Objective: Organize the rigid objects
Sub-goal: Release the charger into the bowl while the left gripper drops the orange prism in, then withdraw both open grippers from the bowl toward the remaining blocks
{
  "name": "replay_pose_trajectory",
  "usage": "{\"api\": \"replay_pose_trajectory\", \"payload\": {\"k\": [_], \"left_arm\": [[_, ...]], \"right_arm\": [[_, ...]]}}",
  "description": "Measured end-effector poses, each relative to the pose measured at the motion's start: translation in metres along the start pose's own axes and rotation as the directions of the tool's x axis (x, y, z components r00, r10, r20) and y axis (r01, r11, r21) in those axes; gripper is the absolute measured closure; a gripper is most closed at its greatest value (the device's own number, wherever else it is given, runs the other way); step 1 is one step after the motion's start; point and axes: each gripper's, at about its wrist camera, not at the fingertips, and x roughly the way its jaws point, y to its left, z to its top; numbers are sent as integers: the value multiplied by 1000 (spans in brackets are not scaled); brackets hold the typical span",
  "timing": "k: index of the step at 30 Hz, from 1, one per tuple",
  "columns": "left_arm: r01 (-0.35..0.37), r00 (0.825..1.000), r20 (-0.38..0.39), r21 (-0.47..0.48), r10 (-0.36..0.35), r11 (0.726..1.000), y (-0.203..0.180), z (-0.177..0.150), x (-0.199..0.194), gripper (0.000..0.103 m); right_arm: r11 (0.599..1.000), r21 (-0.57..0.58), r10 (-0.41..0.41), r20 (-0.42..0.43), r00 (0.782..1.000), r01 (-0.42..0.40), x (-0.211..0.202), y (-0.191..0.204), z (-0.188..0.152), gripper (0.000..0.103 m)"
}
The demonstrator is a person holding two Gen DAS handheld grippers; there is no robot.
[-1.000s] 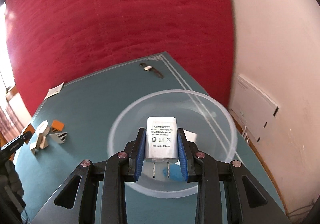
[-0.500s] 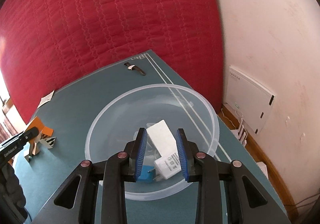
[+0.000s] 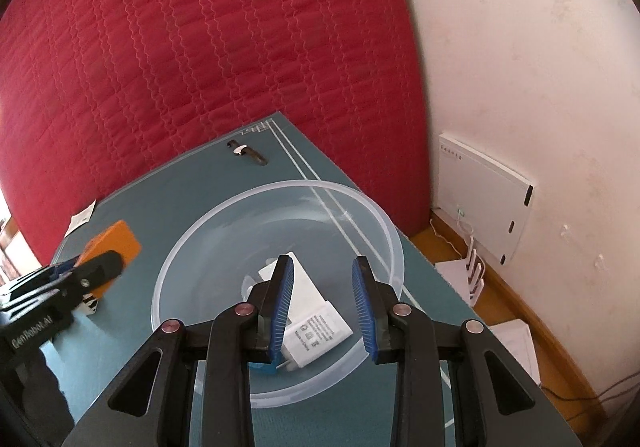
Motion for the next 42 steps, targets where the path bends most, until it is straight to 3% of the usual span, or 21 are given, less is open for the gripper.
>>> {"api": "replay_pose_trajectory", "payload": {"k": [8, 11, 12, 13, 18, 23, 25, 27, 42], "left_arm": [[62, 998, -25, 8, -61, 998, -14, 0, 16, 70], [79, 996, -30, -2, -79, 997, -17, 0, 21, 36], [76, 997, -22, -4, -76, 997, -16, 0, 20, 17], [70, 998, -4, -2, -70, 998, -16, -1, 19, 11], [44, 999, 30, 3, -44, 999, -12, -1, 10, 5], [33, 999, 21, -61, -32, 998, 7, 1, 9, 3], [22, 999, 30, -85, -20, 996, 14, 2, 5, 0], [8, 999, 39, -102, -4, 995, 20, 3, 0, 0], [-91, 994, 46, -145, 98, 985, 58, -2, -21, 0]], "right_arm": [[1000, 4, -13, 1, 1000, 13, 2, 0, 2, 71], [1000, 3, -21, 9, 1000, 21, 1, 1, 2, 71], [1000, 1, -23, 12, 1000, 23, 0, 2, 3, 71], [1000, -1, -28, 19, 999, 28, -1, 3, 3, 71], [999, -16, -47, 44, 998, 48, -6, 10, 5, 71], [999, -17, -50, 68, 996, 51, -16, 21, 7, 68], [999, -16, -49, 82, 995, 51, -20, 26, 7, 54], [999, -16, -47, 97, 994, 48, -24, 32, 6, 48], [994, -111, 31, 64, 997, -23, -21, 86, -6, 48]]}}
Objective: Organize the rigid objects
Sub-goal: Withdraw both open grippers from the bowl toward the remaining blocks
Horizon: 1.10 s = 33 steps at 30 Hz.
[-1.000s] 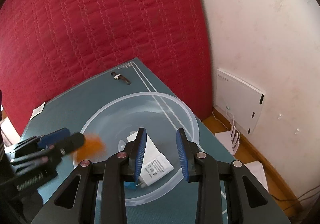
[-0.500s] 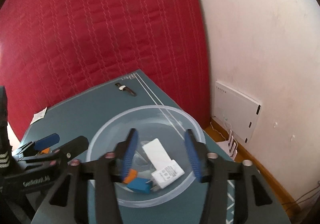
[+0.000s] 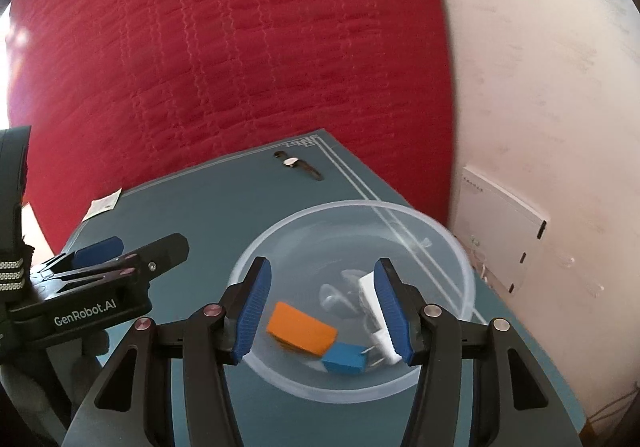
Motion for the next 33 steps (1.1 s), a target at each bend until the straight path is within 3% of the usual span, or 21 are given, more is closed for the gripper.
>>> {"api": "replay_pose_trajectory", "payload": {"k": [15, 33], "left_arm": [[-110, 993, -44, -71, 107, 991, 54, -18, -6, 0], [-222, 975, -60, -181, 214, 958, 113, -35, -23, 0]], "right_arm": [[996, -41, 72, -64, 995, -75, 19, 32, -16, 48], [981, -115, 142, -127, 982, -157, 34, 75, -31, 47]]}}
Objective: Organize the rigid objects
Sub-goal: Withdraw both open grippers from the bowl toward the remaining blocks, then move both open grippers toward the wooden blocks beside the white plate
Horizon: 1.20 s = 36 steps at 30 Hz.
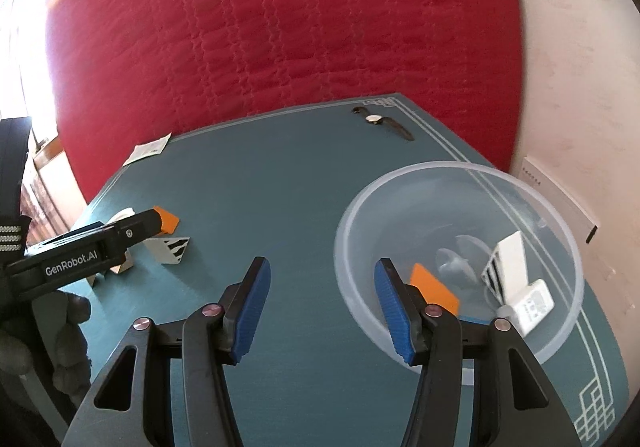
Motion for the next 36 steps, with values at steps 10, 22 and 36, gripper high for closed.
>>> {"api": "replay_pose_trajectory", "payload": {"k": [10, 22, 36], "left_arm": [[-77, 997, 1, -49, 77, 996, 32, -8, -4, 0], [-156, 988, -14, -103, 155, 982, 69, -16, -7, 0], [-216, 976, -71, -145, 207, 966, 101, -24, 3, 0]], "right_arm": [[998, -44, 45, -31, 999, -46, 7, 23, -5, 42], [991, -69, 105, -80, 991, -111, 22, 44, -15, 41], [984, -90, 144, -124, 982, -155, 33, 60, -21, 41]]}}
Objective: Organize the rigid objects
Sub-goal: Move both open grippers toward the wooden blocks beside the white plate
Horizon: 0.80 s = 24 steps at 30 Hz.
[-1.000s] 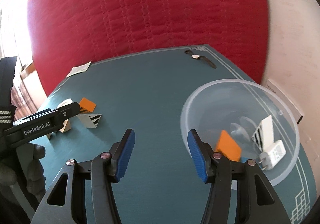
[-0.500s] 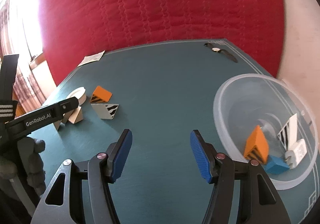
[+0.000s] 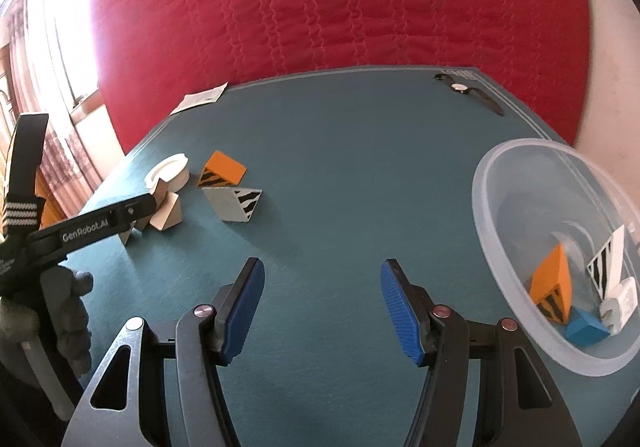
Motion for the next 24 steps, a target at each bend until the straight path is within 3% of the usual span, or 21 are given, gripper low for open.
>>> {"api": "replay_pose_trajectory", "payload": {"k": [14, 17, 20, 24], "left_arm": [[-89, 995, -30, 35, 91, 995, 9, 13, 24, 1], [-75, 997, -21, 43, 76, 996, 8, 14, 25, 10], [-67, 997, -22, 55, 68, 996, 7, 15, 28, 27], [-48, 999, -21, 70, 50, 996, 6, 14, 27, 29]], "right_arm": [[999, -6, 35, -30, 999, -35, 7, 5, -6, 41], [999, -8, 35, -35, 999, -36, 8, 7, -6, 41], [999, -11, 34, -41, 999, -35, 9, 8, -6, 41], [999, -12, 31, -46, 998, -32, 9, 8, -7, 41]]}}
